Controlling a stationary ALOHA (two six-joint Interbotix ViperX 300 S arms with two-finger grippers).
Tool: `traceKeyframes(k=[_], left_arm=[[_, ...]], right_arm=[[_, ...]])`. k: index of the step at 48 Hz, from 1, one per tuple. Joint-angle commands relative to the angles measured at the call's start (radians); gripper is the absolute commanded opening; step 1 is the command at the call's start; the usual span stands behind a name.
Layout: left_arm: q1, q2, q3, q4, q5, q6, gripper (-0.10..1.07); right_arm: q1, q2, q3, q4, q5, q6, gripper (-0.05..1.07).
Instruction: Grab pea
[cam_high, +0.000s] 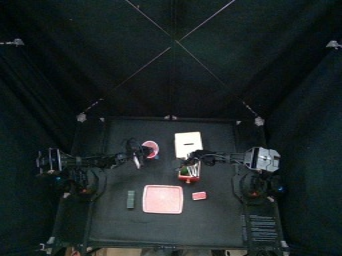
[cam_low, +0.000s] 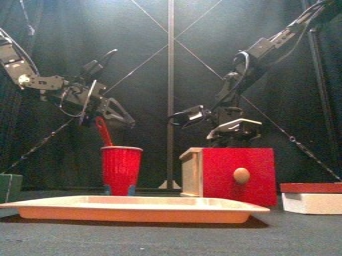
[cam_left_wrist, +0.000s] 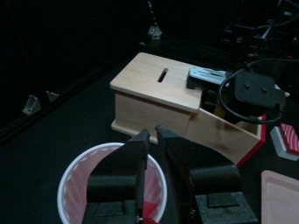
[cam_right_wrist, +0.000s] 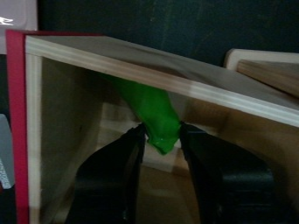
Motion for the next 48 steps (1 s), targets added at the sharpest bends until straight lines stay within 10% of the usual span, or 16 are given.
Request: traceKeyframes(k=[1, 48], left_arm=[[0.002, -0.011, -0.009, 0.002, -0.009, 0.000, 0.61], [-0.074, -0.181, 0.058, 0.087, -0.006, 0.011, 0.61]], right_arm=[[-0.006, -0.018, 0.000, 0.005, -0.005, -0.002, 0.64], [-0.067, -0.367, 0.109, 0.075, -0.026, 0.025, 0.64]])
